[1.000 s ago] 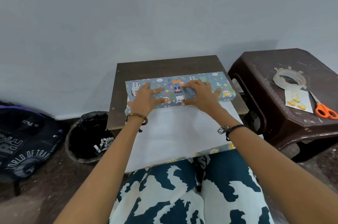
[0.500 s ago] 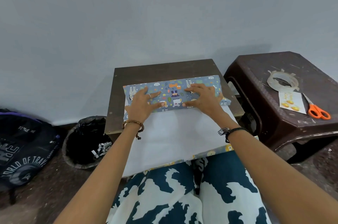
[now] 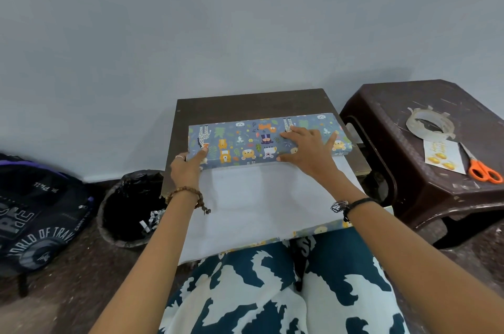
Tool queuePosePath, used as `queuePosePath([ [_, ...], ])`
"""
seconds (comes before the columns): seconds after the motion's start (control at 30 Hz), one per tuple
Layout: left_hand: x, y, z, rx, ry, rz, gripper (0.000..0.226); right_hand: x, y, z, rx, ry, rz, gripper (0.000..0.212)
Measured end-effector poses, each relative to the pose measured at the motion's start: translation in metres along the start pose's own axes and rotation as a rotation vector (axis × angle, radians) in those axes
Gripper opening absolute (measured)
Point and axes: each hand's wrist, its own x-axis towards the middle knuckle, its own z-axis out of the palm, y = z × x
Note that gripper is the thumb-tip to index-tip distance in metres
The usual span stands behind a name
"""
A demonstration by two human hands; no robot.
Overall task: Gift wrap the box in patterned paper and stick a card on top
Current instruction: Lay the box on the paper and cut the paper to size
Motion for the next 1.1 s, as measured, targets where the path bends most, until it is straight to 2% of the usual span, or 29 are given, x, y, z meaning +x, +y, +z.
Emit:
queuePosePath([
  [0.13, -0.003, 0.003, 0.002, -0.046, 0.058, -0.002, 0.023, -0.004, -0.004, 0.004, -0.08, 0.02, -0.031, 0.059],
  [0.27, -0.005, 0.003, 0.005, -0.041, 0.116, -0.003, 0.036, -0.006, -0.006, 0.003, -0.086, 0.027, -0.044, 0.057],
  [0.4, -0.005, 0.0, 0.007, -0.031, 0.166, 0.019, 0.037, -0.006, -0.006, 0.001, -0.1, 0.026, -0.048, 0.055],
  [0.47, -0.006, -0.001, 0.008, -0.02, 0.172, 0.032, 0.047, -0.005, -0.005, 0.0, -0.104, 0.026, -0.047, 0.055],
  [0.73, -0.008, 0.002, 0.007, 0.04, 0.16, 0.081, 0.036, -0.002, -0.004, 0.002, -0.106, 0.025, -0.044, 0.056],
  [0.8, -0.007, 0.0, 0.005, -0.018, 0.121, 0.096, 0.022, -0.002, -0.005, 0.004, -0.105, 0.025, -0.062, 0.056],
  [0.93, -0.009, -0.011, -0.004, -0.317, 0.024, 0.068, 0.034, -0.001, -0.006, 0.003, -0.088, 0.035, -0.065, 0.054],
  [1.03, -0.012, -0.014, -0.01, -0.467, -0.037, 0.059, 0.021, 0.0, -0.006, 0.0, -0.084, 0.022, -0.049, 0.053],
  [1.1, -0.013, -0.015, -0.011, -0.465, -0.008, 0.08, 0.021, 0.0, -0.006, 0.0, -0.082, 0.021, -0.049, 0.053],
])
